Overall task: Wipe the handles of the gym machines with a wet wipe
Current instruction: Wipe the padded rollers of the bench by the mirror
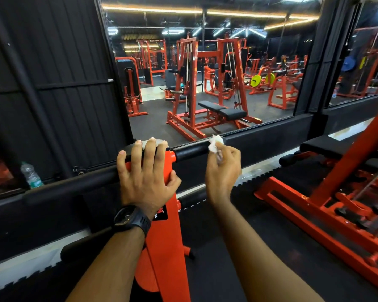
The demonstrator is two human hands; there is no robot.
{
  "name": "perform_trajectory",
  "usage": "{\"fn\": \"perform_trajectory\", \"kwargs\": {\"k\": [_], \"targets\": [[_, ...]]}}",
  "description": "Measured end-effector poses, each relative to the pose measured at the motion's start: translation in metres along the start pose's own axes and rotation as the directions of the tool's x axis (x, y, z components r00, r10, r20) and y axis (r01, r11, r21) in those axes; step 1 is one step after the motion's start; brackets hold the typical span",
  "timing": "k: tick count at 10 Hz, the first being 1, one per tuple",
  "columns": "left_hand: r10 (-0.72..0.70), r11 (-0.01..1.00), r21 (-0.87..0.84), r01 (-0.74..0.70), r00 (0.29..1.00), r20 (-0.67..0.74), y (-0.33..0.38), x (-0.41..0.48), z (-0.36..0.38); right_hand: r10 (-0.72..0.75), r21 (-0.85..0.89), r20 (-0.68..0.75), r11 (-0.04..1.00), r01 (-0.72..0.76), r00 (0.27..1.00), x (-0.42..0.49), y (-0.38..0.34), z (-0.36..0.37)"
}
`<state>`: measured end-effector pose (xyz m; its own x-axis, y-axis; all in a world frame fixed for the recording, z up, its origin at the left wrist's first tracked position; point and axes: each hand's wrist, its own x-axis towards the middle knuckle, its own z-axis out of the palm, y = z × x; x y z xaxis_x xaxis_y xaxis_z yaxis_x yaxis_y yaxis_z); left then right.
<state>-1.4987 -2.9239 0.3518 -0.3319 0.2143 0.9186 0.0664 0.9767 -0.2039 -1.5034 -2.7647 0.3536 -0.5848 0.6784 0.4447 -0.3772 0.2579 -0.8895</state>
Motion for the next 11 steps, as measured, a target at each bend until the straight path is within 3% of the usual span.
{"fn": "perform_trajectory", "kwargs": {"k": [1,2,3,4,6,8,9,10,11], "targets": [[0.0,1.0,0.007,0.0,1.0,-0.002,0.0,0.0,0.0,0.04,0.099,-0.016,0.994,-0.038,0.999,-0.002,-0.002,0.003],[0.004,1.0,0.007,-0.004,1.0,-0.005,-0.001,0.0,0.001,-0.017,0.065,-0.011,0.998,0.017,1.0,-0.004,-0.003,0.003],[0.005,1.0,0.001,-0.005,1.0,-0.007,-0.001,0.0,0.0,0.03,0.082,-0.083,0.996,-0.023,0.996,-0.005,0.0,0.001],[0.0,1.0,0.006,0.0,1.0,-0.009,-0.001,0.0,0.001,0.016,0.11,-0.066,0.994,-0.009,0.998,-0.013,-0.001,0.003],[0.0,1.0,0.01,0.0,1.0,-0.02,0.0,-0.001,0.002,0.374,0.435,-0.154,0.857,-0.278,0.914,-0.007,-0.004,0.019],[0.002,1.0,0.007,-0.002,1.0,-0.014,0.0,-0.001,0.001,0.517,0.598,-0.049,0.701,-0.389,0.855,-0.012,-0.004,0.02],[-0.001,1.0,0.011,0.002,1.0,-0.018,0.0,-0.001,0.001,0.399,0.532,0.007,0.775,-0.342,0.917,-0.022,-0.004,0.021],[0.0,1.0,0.005,0.0,1.0,-0.011,0.0,-0.001,0.0,0.238,0.475,-0.049,0.86,-0.187,0.97,-0.021,0.002,0.017],[-0.003,1.0,0.01,0.003,1.0,-0.009,0.0,-0.001,0.001,-0.265,0.202,0.008,0.945,0.258,0.964,-0.023,0.005,0.015]]}}
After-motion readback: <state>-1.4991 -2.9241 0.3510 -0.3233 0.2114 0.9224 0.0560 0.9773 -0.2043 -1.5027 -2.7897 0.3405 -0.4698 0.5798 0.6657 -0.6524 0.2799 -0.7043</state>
